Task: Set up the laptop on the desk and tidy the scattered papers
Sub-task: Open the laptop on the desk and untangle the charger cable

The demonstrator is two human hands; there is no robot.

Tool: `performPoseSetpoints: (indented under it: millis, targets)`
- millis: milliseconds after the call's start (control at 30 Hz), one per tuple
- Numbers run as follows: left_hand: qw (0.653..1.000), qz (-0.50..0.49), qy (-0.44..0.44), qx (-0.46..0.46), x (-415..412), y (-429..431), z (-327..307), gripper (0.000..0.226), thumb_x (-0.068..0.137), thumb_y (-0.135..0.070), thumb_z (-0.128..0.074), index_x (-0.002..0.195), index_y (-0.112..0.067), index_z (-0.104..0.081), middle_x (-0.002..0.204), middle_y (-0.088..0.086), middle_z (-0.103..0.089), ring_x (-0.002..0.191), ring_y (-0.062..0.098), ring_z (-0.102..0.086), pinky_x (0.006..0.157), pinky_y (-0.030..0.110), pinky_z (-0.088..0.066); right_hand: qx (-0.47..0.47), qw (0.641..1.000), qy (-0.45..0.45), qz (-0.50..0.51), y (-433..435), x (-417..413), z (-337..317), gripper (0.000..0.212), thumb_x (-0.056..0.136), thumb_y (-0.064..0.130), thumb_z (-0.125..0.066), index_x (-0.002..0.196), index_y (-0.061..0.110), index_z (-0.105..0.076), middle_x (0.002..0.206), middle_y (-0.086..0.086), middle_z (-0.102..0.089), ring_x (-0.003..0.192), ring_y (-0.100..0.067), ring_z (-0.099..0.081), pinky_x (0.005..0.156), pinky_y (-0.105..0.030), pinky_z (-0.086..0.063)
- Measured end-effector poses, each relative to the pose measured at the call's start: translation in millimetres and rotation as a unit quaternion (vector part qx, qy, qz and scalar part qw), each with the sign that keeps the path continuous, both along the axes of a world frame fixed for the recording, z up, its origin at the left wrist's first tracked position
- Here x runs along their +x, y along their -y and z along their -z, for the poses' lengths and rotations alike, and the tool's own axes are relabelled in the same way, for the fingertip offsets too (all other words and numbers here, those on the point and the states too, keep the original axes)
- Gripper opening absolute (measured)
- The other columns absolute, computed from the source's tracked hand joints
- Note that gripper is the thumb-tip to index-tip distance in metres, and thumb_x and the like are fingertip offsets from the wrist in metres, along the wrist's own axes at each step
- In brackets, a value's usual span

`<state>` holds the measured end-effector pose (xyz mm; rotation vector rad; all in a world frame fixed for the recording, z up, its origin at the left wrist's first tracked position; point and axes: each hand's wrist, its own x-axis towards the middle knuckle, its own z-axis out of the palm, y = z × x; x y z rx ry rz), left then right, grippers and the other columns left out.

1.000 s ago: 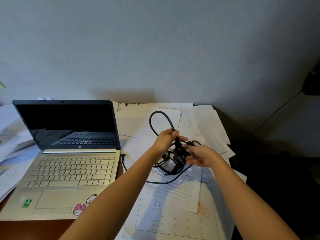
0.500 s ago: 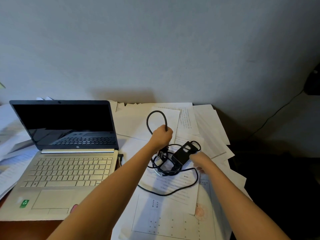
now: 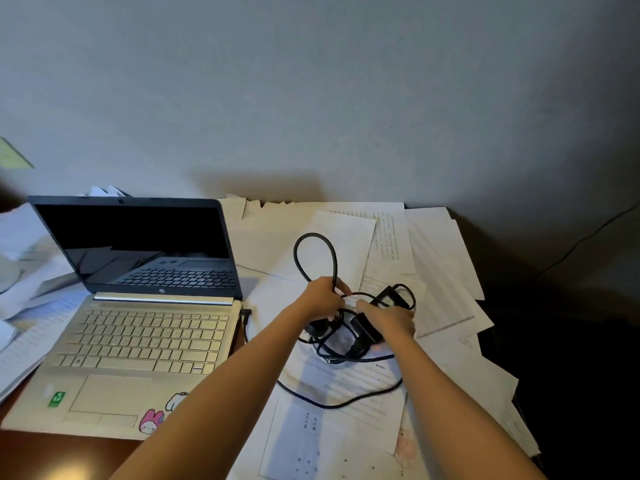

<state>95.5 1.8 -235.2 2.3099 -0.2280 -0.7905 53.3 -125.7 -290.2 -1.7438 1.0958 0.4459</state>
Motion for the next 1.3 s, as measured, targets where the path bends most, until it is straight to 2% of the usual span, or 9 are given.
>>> performPoseSetpoints:
  millis: [167,300,367,533,633,767,900,1167,1300]
  targets:
    - [0.997,-0.007,0.072,-0.019,19,2,-19,0.028,0.098,-0.021,-0.045,0.117,-0.006,-0.060,0.108,0.011,-0.068,0.035,0.004,-0.048,0.045,0.012,-0.044,0.077,0.993,0.085,0.011,11,15,-28,0.049,0.077,0.034,-0.069,0.110,0.000,-0.055,0.099,-0.013,-0.060,0.065,-0.018,-0.058,0.036,-0.018,-0.042]
    - [0.994,0.002,0.111,-0.015,36,9,-39,0.036,0.096,-0.036,-0.048,0.113,-0.009,-0.064,0.111,0.010,-0.067,0.056,0.006,-0.057,0.064,0.023,-0.046,0.104,0.975,0.191,0.042,16,39,-59,0.061,0.063,0.033,-0.076,0.113,0.003,-0.058,0.102,-0.015,-0.068,0.089,-0.028,-0.067,0.052,-0.033,-0.059]
    - [0.994,0.007,0.104,-0.015,39,13,-51,0.043,0.096,-0.042,-0.045,0.113,-0.008,-0.065,0.108,0.011,-0.067,0.077,0.018,-0.059,0.073,0.029,-0.043,0.131,0.963,0.236,0.017,18,48,-72,0.046,0.067,0.029,-0.073,0.107,0.008,-0.062,0.101,-0.014,-0.069,0.092,-0.028,-0.068,0.063,-0.038,-0.060]
    - [0.998,0.021,0.024,-0.049,43,7,-78,0.053,0.100,-0.044,-0.032,0.114,-0.002,-0.060,0.063,0.002,-0.052,0.049,0.012,-0.039,0.050,0.020,-0.038,0.179,0.942,0.280,-0.046,16,63,-99,0.034,0.079,0.018,-0.067,0.109,0.009,-0.053,0.101,-0.014,-0.066,0.090,-0.030,-0.069,0.071,-0.035,-0.059]
    - [0.996,0.050,-0.002,-0.081,44,0,-79,0.037,0.099,-0.038,-0.041,0.113,-0.005,-0.052,0.069,0.002,-0.048,0.058,0.012,-0.042,0.054,0.030,-0.045,0.159,0.945,0.280,-0.056,7,73,-105,0.041,0.076,0.016,-0.069,0.112,0.011,-0.050,0.096,-0.013,-0.066,0.087,-0.027,-0.069,0.072,-0.034,-0.059]
    - [0.984,0.045,0.074,-0.159,55,-7,-73,0.028,0.093,-0.016,-0.056,0.120,-0.009,-0.051,0.101,0.004,-0.058,0.088,0.012,-0.053,0.077,0.021,-0.046,0.104,0.951,0.287,-0.043,-8,89,-109,0.045,0.074,0.027,-0.072,0.112,0.017,-0.051,0.107,-0.009,-0.063,0.098,-0.022,-0.063,0.080,-0.030,-0.054]
    - [0.981,-0.007,0.138,-0.135,81,-20,-75,0.003,0.088,-0.021,-0.058,0.090,-0.018,-0.058,0.077,-0.003,-0.057,0.074,0.013,-0.053,0.061,0.018,-0.041,0.088,0.944,0.315,-0.048,-26,99,-121,0.042,0.078,0.031,-0.072,0.111,0.016,-0.051,0.105,-0.007,-0.064,0.096,-0.020,-0.062,0.076,-0.027,-0.049]
    - [0.974,-0.022,0.155,-0.166,140,-55,-71,0.025,0.086,-0.018,-0.061,0.109,-0.010,-0.055,0.083,0.001,-0.058,0.076,0.017,-0.054,0.061,0.021,-0.041,-0.019,0.961,0.207,-0.182,-81,110,-134,0.044,0.098,0.026,-0.039,0.140,0.018,-0.031,0.131,-0.017,-0.052,0.112,-0.032,-0.057,0.084,-0.040,-0.047]
    - [0.966,-0.011,0.174,-0.188,159,-70,-92,0.036,0.088,-0.018,-0.060,0.121,-0.008,-0.050,0.093,0.003,-0.057,0.078,0.016,-0.053,0.057,0.017,-0.037,-0.113,0.934,0.181,-0.286,-106,105,-135,0.024,0.090,0.032,-0.057,0.107,0.016,-0.050,0.101,-0.007,-0.060,0.080,-0.020,-0.058,0.067,-0.028,-0.041]
